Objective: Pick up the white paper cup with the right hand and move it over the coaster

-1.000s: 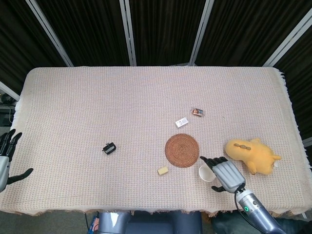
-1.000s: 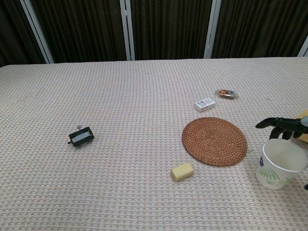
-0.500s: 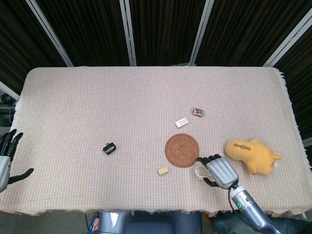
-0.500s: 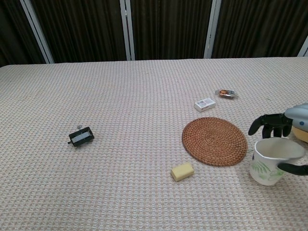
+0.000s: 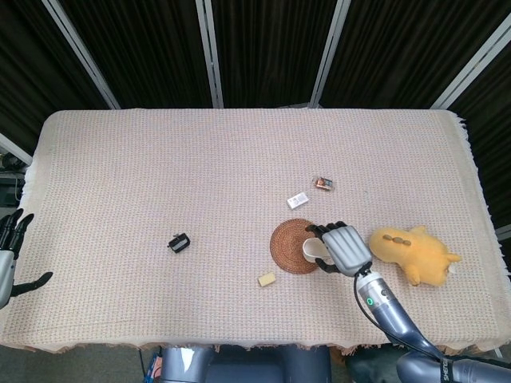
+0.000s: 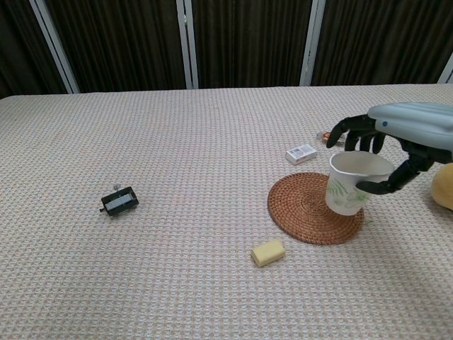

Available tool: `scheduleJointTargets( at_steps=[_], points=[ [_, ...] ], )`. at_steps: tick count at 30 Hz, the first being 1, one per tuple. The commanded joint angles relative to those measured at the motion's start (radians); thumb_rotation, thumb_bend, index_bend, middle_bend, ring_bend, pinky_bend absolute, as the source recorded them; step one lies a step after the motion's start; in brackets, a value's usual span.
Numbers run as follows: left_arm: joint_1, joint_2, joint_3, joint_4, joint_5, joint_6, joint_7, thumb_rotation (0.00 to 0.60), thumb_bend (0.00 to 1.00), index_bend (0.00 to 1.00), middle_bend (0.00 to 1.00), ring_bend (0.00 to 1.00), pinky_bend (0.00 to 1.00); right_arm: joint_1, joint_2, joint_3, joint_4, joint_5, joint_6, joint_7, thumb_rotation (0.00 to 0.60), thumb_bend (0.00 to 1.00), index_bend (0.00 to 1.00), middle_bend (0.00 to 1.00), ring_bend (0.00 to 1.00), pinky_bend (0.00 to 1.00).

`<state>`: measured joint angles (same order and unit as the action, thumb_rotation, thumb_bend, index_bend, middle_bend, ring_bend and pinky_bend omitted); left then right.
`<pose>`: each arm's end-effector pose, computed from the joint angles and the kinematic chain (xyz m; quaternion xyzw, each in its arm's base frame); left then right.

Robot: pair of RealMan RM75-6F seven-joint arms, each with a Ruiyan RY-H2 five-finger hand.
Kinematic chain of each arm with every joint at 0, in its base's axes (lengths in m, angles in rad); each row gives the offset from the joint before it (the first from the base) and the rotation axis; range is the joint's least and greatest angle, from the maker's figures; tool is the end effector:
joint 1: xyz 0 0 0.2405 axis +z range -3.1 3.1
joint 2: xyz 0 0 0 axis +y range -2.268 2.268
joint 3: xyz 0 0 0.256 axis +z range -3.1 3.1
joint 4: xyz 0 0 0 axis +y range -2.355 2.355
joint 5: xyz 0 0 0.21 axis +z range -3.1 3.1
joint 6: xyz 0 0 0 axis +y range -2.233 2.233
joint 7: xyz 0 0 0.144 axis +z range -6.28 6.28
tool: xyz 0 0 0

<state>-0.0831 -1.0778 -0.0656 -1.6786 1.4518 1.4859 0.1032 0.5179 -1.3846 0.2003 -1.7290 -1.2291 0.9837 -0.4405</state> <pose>-0.3060 0.1828 0.1708 -0.5921 -0.3713 -0.3630 0.6163 -0.1724 -0.2926 0.0272 0.7408 -0.3765 0.3581 0.4258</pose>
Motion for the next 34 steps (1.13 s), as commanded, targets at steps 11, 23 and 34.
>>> scheduleJointTargets(
  at_steps=[11, 23, 34],
  points=[
    [0.002, 0.001, 0.001, 0.001, -0.004, 0.001, -0.003, 0.600, 0.00, 0.00, 0.00, 0.00, 0.00, 0.065, -0.047, 0.003, 0.009, 0.135, 0.004, -0.110, 0.600, 0.00, 0.00, 0.03, 0.03, 0.19],
    [0.001, 0.008, 0.003, -0.001, 0.000, 0.000, -0.018, 0.600, 0.00, 0.00, 0.00, 0.00, 0.00, -0.041, 0.131, -0.056, -0.202, -0.045, 0.200, -0.058, 0.600, 0.00, 0.00, 0.00, 0.00, 0.00],
    [0.006, 0.006, 0.015, -0.007, 0.038, 0.020, -0.018, 0.600, 0.00, 0.00, 0.00, 0.00, 0.00, -0.267, 0.211, -0.213, 0.024, -0.382, 0.529, 0.159, 0.600, 0.00, 0.00, 0.00, 0.00, 0.00]
  ],
)
